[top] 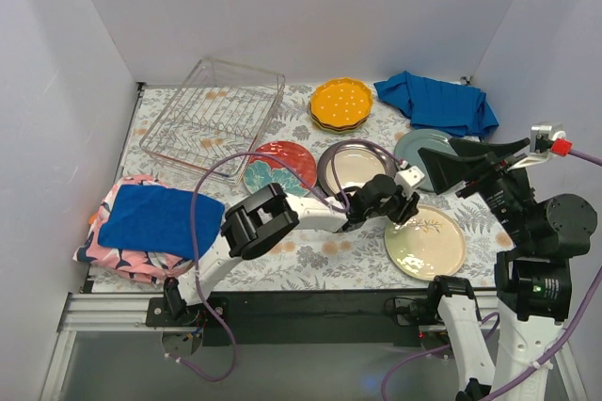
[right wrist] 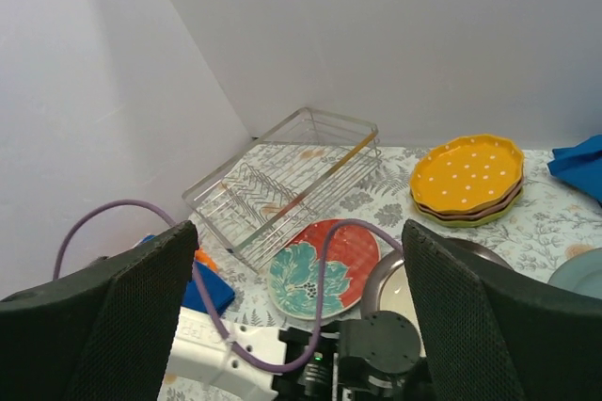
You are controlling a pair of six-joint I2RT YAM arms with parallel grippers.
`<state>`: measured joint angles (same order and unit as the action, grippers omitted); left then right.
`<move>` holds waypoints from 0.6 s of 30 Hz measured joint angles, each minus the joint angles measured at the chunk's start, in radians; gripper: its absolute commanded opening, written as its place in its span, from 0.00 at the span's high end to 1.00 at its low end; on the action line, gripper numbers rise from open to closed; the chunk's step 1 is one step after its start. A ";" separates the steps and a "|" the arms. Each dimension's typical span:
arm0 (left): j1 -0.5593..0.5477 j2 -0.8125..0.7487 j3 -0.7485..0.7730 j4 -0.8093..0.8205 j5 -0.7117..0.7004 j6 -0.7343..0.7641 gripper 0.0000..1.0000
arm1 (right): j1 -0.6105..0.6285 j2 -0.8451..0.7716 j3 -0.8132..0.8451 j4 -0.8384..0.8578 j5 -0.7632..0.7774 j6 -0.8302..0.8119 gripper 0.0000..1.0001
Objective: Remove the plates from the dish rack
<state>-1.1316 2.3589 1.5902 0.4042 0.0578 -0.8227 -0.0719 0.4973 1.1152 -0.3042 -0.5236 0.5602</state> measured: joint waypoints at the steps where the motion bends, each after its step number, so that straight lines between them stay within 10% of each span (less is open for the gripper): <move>1: 0.000 -0.025 -0.023 0.001 0.006 -0.005 0.62 | 0.000 0.008 0.011 -0.016 0.002 -0.014 0.05; 18: 0.080 -0.508 -0.224 0.023 0.196 -0.171 0.35 | 0.000 0.029 -0.045 -0.147 0.069 -0.149 0.02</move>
<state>-1.0519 1.8511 1.3663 0.4267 0.2543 -0.9939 -0.0719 0.5259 1.0702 -0.4511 -0.4549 0.4110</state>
